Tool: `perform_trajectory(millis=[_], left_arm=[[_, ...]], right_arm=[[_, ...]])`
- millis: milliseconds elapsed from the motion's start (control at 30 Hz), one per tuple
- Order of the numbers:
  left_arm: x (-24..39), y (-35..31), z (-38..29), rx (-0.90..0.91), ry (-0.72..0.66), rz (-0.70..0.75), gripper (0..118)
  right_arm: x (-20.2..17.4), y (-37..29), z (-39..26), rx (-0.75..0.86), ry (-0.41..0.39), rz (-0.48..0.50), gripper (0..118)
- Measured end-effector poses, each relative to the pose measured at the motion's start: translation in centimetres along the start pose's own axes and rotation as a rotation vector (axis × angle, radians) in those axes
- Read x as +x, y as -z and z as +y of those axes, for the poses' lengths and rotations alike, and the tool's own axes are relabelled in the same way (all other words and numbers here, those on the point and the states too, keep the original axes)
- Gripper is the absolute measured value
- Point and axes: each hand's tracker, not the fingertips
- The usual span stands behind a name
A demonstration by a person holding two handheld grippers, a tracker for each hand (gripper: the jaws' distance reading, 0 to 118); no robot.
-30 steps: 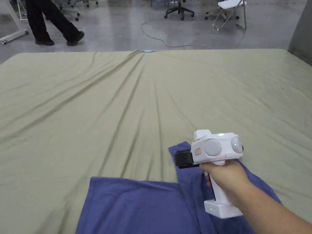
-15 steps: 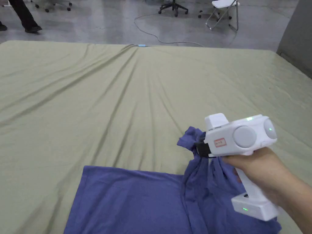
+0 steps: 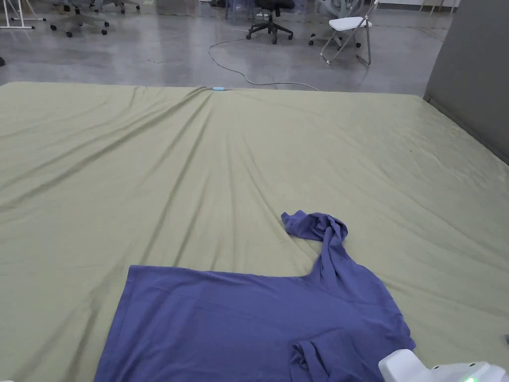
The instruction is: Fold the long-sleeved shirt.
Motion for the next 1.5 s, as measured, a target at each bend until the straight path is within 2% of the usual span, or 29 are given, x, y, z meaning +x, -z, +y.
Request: perform_trajectory(millis=[33, 67, 133, 200, 233, 267, 300, 367, 467, 500, 600, 733, 800, 833, 900, 933, 1000, 1033, 1067, 1100, 1133, 1167, 1233, 1300, 1367, 1400, 1433, 1467, 1500], left_arm=[[0.1, -0.1, -0.1, -0.003, -0.005, 0.004, 2], [0.2, -0.2, -0.1, -0.004, -0.008, 0.005, 2], [0.3, -0.3, -0.1, -0.007, -0.014, 0.0, 2], [0.7, -0.3, -0.1, -0.013, -0.016, -0.003, 2], [0.9, -0.1, -0.1, -0.017, -0.017, -0.008, 2], [1.0, 0.2, -0.1, -0.021, -0.015, -0.012, 2], [1.2, 0.5, 0.0, -0.027, -0.011, -0.013, 2], [1.5, 1.9, 0.4, -0.047, -0.012, -0.022, 2], [1.4, 5.3, 2.7, -0.062, -0.034, -0.065, 5], [1.4, 7.1, 3.9, -0.063, -0.03, -0.075, 15], [2.2, 14.1, 8.0, -0.079, 0.036, -0.047, 118], [2.6, 24.8, 11.2, -0.084, 0.143, 0.112, 109], [2.4, 29.2, 11.5, -0.172, 0.182, 0.176, 94], [2.1, 30.9, 11.3, -0.176, 0.18, 0.157, 78], [2.1, 32.7, 10.3, -0.201, 0.185, 0.14, 77], [2.5, 32.1, 10.0, -0.183, 0.178, 0.137, 64], [4.1, 30.5, 9.8, -0.125, 0.279, 0.144, 57], [5.3, 29.8, 9.3, -0.105, 0.372, 0.146, 42], [6.2, 29.5, 8.8, -0.086, 0.436, 0.203, 18], [6.4, 28.8, 8.5, -0.073, 0.439, 0.17, 0], [6.6, 27.8, 8.6, -0.062, 0.399, 0.126, 0], [6.5, 27.3, 8.7, -0.066, 0.37, 0.122, 0], [5.8, 26.0, 9.3, -0.074, 0.253, 0.057, 0], [5.1, 24.9, 10.1, -0.05, 0.228, 0.057, 0], [4.5, 23.5, 10.7, -0.024, 0.218, 0.052, 0], [4.2, 23.0, 11.2, -0.021, 0.189, 0.035, 0], [3.8, 22.3, 11.4, -0.016, 0.166, 0.027, 0], [3.6, 21.7, 11.5, -0.012, 0.153, 0.021, 0], [3.3, 20.8, 11.5, -0.012, 0.148, 0.01, 0]], right_arm=[[0.1, -0.4, -0.1, 0.058, 0.038, -0.025, 109], [0.3, -1.0, -0.2, 0.119, 0.074, -0.036, 118], [1.9, -3.9, -0.5, 0.23, 0.232, 0.033, 112], [2.4, -5.4, -0.7, 0.253, 0.342, 0.049, 110], [2.2, -5.1, -1.0, 0.278, 0.38, 0.077, 89], [2.3, -5.5, -1.4, 0.31, 0.396, 0.108, 50], [2.3, -5.7, -1.7, 0.329, 0.41, 0.129, 3], [1.2, -5.8, -2.5, 0.324, 0.44, 0.095, 3], [0.4, -5.5, -2.9, 0.339, 0.44, 0.118, 3], [1.0, -5.3, -3.4, 0.342, 0.461, 0.141, 3], [1.6, -4.6, -3.4, 0.336, 0.486, 0.155, 3], [2.4, -3.5, -2.9, 0.311, 0.502, 0.129, 3], [2.9, -3.1, -2.5, 0.297, 0.514, 0.106, 3], [3.3, -2.8, -2.3, 0.291, 0.517, 0.095, 3], [4.3, -2.1, -1.8, 0.277, 0.513, 0.064, 3], [5.0, -1.7, -1.3, 0.262, 0.511, 0.041, 3], [6.6, -0.8, 0.0, 0.257, 0.504, 0.035, 4], [8.0, -0.1, 1.0, 0.252, 0.503, 0.036, 10], [9.0, 0.4, 2.0, 0.246, 0.501, 0.036, 29], [10.1, 1.2, 3.5, 0.232, 0.49, 0.009, 65], [11.1, 2.1, 4.9, 0.234, 0.483, -0.048, 112], [11.7, 2.9, 5.5, 0.26, 0.538, -0.082, 118], [13.5, 5.7, 8.5, 0.251, 0.458, -0.124, 117], [14.9, 8.1, 10.6, 0.148, 0.432, -0.164, 118], [15.5, 10.8, 11.8, 0.025, 0.422, -0.145, 112], [15.5, 12.2, 12.3, -0.039, 0.426, -0.119, 100], [15.6, 12.6, 12.4, -0.084, 0.425, -0.075, 64], [15.4, 13.0, 12.3, -0.11, 0.428, -0.063, 53], [14.9, 12.4, 12.4, -0.068, 0.415, -0.108, 51]])
